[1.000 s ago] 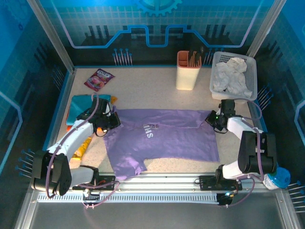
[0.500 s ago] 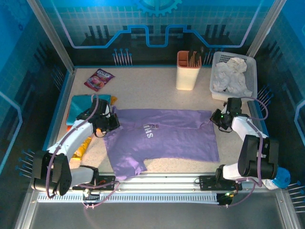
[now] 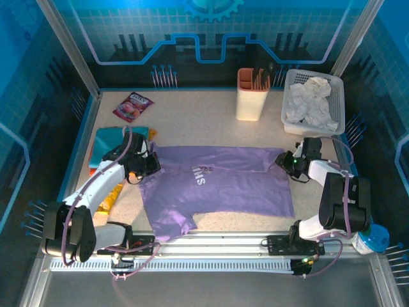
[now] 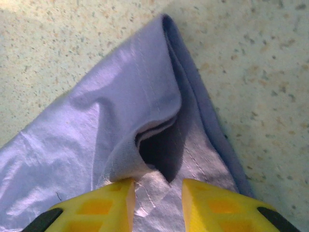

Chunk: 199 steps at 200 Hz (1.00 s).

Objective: Fold and stack the t-shirts

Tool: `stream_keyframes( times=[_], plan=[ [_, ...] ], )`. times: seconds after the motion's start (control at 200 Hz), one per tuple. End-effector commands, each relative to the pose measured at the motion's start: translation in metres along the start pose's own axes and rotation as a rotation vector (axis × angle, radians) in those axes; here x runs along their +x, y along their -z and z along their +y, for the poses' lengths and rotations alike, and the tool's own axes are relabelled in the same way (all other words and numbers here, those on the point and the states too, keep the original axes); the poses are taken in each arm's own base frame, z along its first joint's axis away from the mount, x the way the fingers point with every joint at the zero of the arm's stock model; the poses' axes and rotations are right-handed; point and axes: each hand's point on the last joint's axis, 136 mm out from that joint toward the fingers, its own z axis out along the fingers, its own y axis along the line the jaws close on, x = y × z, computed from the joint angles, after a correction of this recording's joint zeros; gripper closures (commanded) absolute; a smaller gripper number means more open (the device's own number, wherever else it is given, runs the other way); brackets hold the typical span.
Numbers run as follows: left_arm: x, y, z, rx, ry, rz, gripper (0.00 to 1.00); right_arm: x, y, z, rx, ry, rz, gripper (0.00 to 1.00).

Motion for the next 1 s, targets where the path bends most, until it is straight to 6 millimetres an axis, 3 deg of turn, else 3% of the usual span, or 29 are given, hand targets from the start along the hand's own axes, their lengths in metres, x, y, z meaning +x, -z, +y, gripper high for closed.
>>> stream_keyframes(
  times=[0.0, 0.23, 0.535, 0.77, 0.835, 0.991],
  plan=[
    [-0.005, 0.005, -0.004, 0.02, 0.003, -0.015, 1.0, -0.006, -0.005, 0.002, -0.037, -0.004, -0.01, 0.69],
    [-0.004, 0.005, -0.003, 0.018, 0.003, -0.012, 1.0, -0.006, -0.009, 0.002, -0.055, -0.011, -0.015, 0.79],
    [-0.004, 0.005, -0.003, 0.018, 0.003, -0.012, 1.0, -0.008, -0.001, 0.011, -0.076, -0.012, -0.02, 1.0],
    [-0.004, 0.007, -0.002, 0.014, 0.0, -0.017, 1.0, -0.004, 0.012, 0.006, -0.017, -0.009, -0.014, 1.0],
    [-0.003, 0.006, -0.002, 0.014, 0.0, -0.016, 1.0, 0.0, 0.012, 0.006, -0.028, -0.013, -0.005, 0.82],
    [-0.003, 0.005, -0.003, 0.021, 0.003, -0.013, 1.0, 0.012, 0.007, 0.007, -0.045, 0.0, 0.014, 0.63]
  ],
)
